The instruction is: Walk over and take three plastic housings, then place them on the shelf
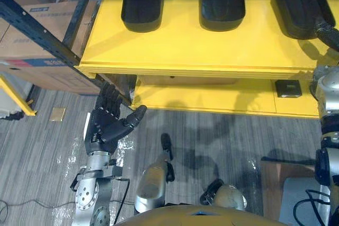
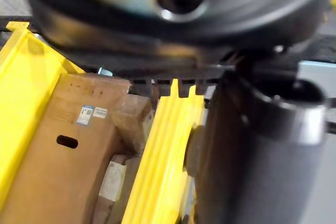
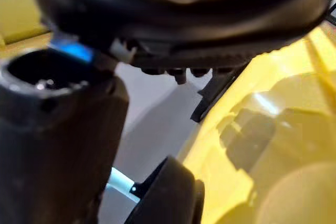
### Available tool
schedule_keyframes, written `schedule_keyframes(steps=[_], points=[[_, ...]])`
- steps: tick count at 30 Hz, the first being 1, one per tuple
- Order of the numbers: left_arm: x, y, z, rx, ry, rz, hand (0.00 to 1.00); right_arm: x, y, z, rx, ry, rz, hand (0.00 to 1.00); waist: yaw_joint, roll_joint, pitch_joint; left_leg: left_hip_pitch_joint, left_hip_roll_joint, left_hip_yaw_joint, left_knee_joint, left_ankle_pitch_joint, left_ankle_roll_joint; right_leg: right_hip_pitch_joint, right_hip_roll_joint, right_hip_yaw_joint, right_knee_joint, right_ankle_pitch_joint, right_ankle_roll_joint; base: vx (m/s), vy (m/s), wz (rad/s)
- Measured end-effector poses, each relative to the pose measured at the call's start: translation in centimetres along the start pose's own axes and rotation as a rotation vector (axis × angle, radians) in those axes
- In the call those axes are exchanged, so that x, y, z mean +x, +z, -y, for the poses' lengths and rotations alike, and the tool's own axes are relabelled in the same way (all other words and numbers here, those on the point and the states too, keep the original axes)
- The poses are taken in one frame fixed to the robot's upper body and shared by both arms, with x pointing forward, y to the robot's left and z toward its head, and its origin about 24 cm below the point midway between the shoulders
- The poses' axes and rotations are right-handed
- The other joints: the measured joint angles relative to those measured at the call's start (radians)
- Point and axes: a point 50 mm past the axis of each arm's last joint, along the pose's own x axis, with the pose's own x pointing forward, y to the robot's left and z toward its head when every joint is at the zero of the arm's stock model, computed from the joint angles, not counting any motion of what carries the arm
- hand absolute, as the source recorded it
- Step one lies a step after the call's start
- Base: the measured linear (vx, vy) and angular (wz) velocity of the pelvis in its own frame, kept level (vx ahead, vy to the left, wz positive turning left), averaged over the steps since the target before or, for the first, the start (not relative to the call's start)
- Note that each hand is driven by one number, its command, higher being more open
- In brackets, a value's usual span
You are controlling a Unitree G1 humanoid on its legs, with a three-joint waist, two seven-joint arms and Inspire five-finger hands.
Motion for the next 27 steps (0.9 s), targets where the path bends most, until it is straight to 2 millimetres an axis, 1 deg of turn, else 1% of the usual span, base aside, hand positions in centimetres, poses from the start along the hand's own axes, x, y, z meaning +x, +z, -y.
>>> schedule_keyframes(steps=[1,4,6,10,16,19,23,26,27], points=[[0.0,0.1,0.0,0.001,0.0,0.004,1.0,0.3,0.3,0.0,-0.013,-0.004,-0.002,1.0,0.004,0.0,0.004,0.0,-0.001,-0.002,0.0,0.0,0.0,0.0,-0.002,-0.002,0.002,-0.004,0.0,0.01,-0.065,0.09],[0.1,0.4,0.0,0.002,-0.001,0.031,1.0,1.3,2.3,0.2,-0.06,-0.019,0.039,1.0,0.009,0.007,0.044,0.0,-0.005,-0.006,0.0,0.001,-0.002,-0.002,-0.01,-0.004,0.018,-0.013,0.0,0.0,-0.03,0.04],[0.1,0.4,0.0,0.002,-0.003,0.037,1.0,1.7,3.0,0.2,-0.086,-0.019,0.051,1.0,0.012,0.007,0.067,0.0,-0.006,-0.008,0.0,0.001,-0.003,-0.002,-0.01,-0.005,0.018,-0.014,-0.001,-0.01,-0.017,0.01],[0.4,0.6,0.1,-0.011,-0.007,0.052,1.0,2.1,3.6,0.4,-0.105,-0.023,0.053,1.0,0.021,0.008,0.093,-0.002,-0.007,-0.011,0.0,0.001,-0.003,-0.002,-0.011,-0.005,0.018,-0.015,-0.001,0.0,-0.027,0.01],[0.8,0.8,0.2,0.0,-0.037,0.059,1.0,2.5,3.9,0.2,-0.109,-0.014,0.041,1.0,0.036,0.009,0.094,-0.012,-0.008,-0.008,0.0,0.007,-0.004,-0.026,-0.027,0.005,0.047,-0.032,-0.002,0.0,-0.054,-0.01],[0.7,0.7,0.4,-0.022,-0.042,0.052,1.0,2.6,4.7,0.0,-0.107,-0.003,0.049,1.0,0.037,0.011,0.095,-0.018,-0.008,-0.004,0.0,0.01,-0.005,-0.042,-0.028,0.017,0.057,-0.035,-0.005,-0.02,-0.053,-0.05],[0.8,0.7,0.4,-0.021,-0.05,0.057,1.0,2.9,4.7,0.1,-0.127,-0.011,-0.004,1.0,0.038,0.012,0.095,-0.018,-0.007,-0.002,0.0,0.014,-0.007,-0.05,-0.028,0.025,0.07,-0.042,-0.01,-0.02,-0.046,-0.03],[0.8,0.8,0.4,-0.021,-0.051,0.06,1.0,3.3,4.4,0.7,-0.153,-0.016,-0.064,1.0,0.04,0.015,0.095,-0.018,-0.005,-0.004,0.0,0.015,-0.01,-0.051,-0.028,0.025,0.077,-0.046,-0.013,-0.04,-0.051,0.01],[0.8,0.8,0.5,-0.02,-0.054,0.061,1.0,3.5,4.3,1.0,-0.161,-0.022,-0.076,1.0,0.041,0.019,0.097,-0.018,-0.005,-0.005,0.0,0.009,-0.018,-0.051,-0.028,0.025,0.078,-0.046,-0.013,-0.03,-0.034,0.01]])
